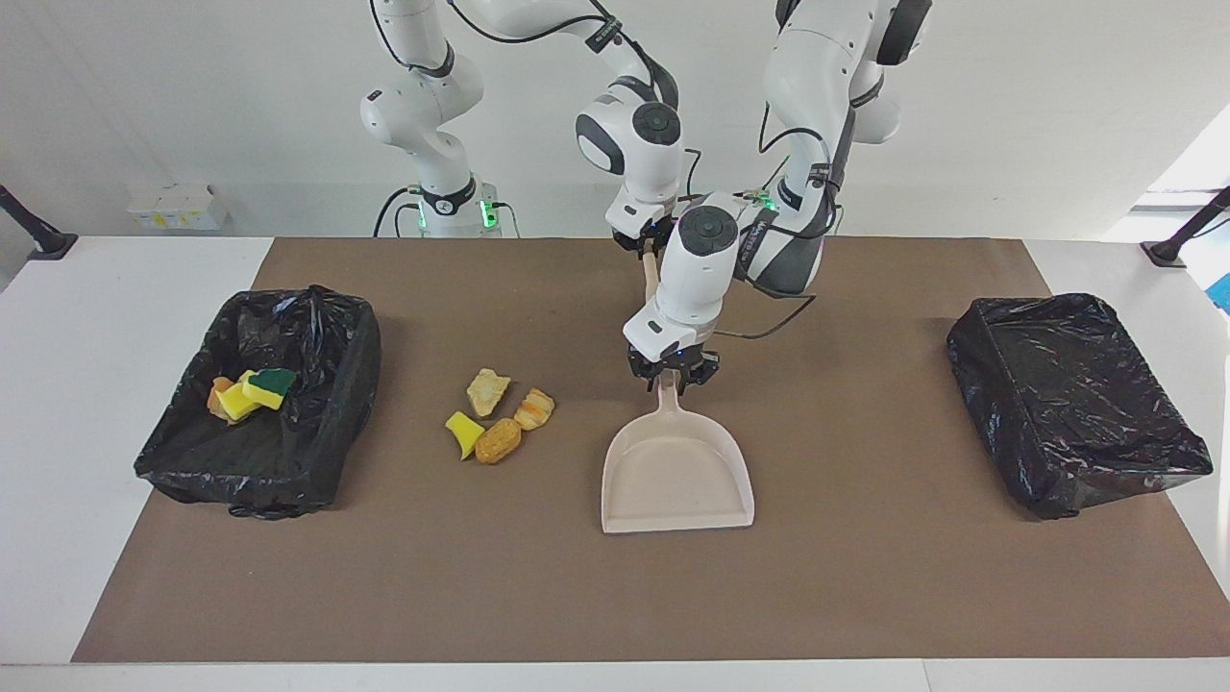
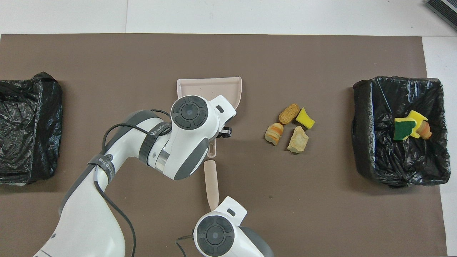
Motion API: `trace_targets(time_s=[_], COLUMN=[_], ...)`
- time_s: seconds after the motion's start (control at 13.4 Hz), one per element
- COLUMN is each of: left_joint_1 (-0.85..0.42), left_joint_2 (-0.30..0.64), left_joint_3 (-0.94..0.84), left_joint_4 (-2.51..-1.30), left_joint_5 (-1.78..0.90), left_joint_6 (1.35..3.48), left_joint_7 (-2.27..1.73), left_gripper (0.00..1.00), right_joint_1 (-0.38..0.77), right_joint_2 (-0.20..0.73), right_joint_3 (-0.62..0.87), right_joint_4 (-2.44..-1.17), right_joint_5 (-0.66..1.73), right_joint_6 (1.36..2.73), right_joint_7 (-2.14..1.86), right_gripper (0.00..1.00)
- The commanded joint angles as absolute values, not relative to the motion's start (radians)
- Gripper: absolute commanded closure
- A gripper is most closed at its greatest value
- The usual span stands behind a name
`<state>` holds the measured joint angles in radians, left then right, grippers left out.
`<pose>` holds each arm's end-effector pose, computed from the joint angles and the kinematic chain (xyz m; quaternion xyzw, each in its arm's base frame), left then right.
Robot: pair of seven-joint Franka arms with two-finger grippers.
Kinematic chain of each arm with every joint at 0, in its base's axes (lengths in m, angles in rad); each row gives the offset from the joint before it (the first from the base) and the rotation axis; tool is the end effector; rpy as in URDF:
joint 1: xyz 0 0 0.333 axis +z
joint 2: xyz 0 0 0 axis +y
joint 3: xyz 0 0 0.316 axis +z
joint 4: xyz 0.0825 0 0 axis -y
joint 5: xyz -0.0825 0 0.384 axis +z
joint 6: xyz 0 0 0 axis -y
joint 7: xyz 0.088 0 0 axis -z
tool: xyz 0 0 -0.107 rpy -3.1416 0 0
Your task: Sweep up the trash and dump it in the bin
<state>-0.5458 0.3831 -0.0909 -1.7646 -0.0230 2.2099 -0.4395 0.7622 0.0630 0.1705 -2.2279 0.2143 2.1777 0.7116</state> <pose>0.5299 -0.3866 0.3546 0.9953 -0.0880 0.0138 0.0389 0.3042 0.4233 0.3369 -0.9934 -0.0442 0.1038 0.0199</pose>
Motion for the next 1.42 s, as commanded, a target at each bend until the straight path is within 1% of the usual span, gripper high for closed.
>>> trace_targets(time_s=[0.0, 0.22, 0.37, 0.45, 0.52, 0.67, 0.75, 0.9, 1.05, 1.12, 1.27, 1.35], left_joint_1=[-0.555, -0.557, -0.567, -0.568, -0.568, -0.568, -0.568, -0.557, -0.539, -0.528, -0.496, -0.473], left_joint_2=[0.359, 0.344, 0.338, 0.336, 0.336, 0.33, 0.327, 0.311, 0.278, 0.278, 0.275, 0.267], left_joint_3=[-0.08, -0.08, -0.08, -0.08, -0.08, -0.08, -0.08, -0.078, -0.068, -0.067, -0.051, -0.051], left_joint_4=[-1.795, -1.795, -1.795, -1.795, -1.795, -1.795, -1.795, -1.795, -1.793, -1.786, -1.775, -1.763], left_joint_5=[-0.008, -0.009, -0.009, -0.009, -0.009, -0.009, -0.009, -0.009, -0.008, -0.006, 0.015, 0.015], left_joint_6=[2.221, 2.174, 2.155, 2.154, 2.154, 2.149, 2.142, 2.131, 2.112, 2.085, 2.046, 2.01], left_joint_7=[-0.456, -0.485, -0.521, -0.523, -0.525, -0.558, -0.558, -0.555, -0.545, -0.514, -0.264, -0.117], left_gripper=[0.56, 0.56, 0.56, 0.56, 0.64, 0.89, 1.0, 1.0, 1.0, 1.0, 1.0, 1.0], right_joint_1=[0.723, 0.66, 0.577, 0.542, 0.513, 0.459, 0.44, 0.34, 0.247, 0.207, 0.16, 0.137], right_joint_2=[0.058, -0.023, -0.095, -0.116, -0.124, -0.13, -0.124, -0.103, -0.081, -0.072, -0.029, 0.001], right_joint_3=[0.17, 0.167, 0.167, 0.167, 0.167, 0.167, 0.167, 0.169, 0.17, 0.17, 0.17, 0.17], right_joint_4=[-2.195, -2.158, -2.158, -2.157, -2.155, -2.152, -2.139, -2.14, -2.138, -2.132, -2.132, -2.129], right_joint_5=[0.23, 0.215, 0.21, 0.201, 0.181, 0.089, 0.045, -0.02, -0.192, -0.237, -0.355, -0.43], right_joint_6=[2.162, 1.992, 1.892, 1.838, 1.806, 1.786, 1.781, 1.801, 1.805, 1.813, 1.828, 1.866], right_joint_7=[0.712, 0.706, 0.693, 0.661, 0.641, 0.635, 0.632, 0.525, 0.334, 0.295, 0.224, 0.213], right_gripper=[1.0, 1.0, 1.0, 1.0, 1.0, 1.0, 1.0, 1.0, 1.0, 1.0, 1.0, 1.0])
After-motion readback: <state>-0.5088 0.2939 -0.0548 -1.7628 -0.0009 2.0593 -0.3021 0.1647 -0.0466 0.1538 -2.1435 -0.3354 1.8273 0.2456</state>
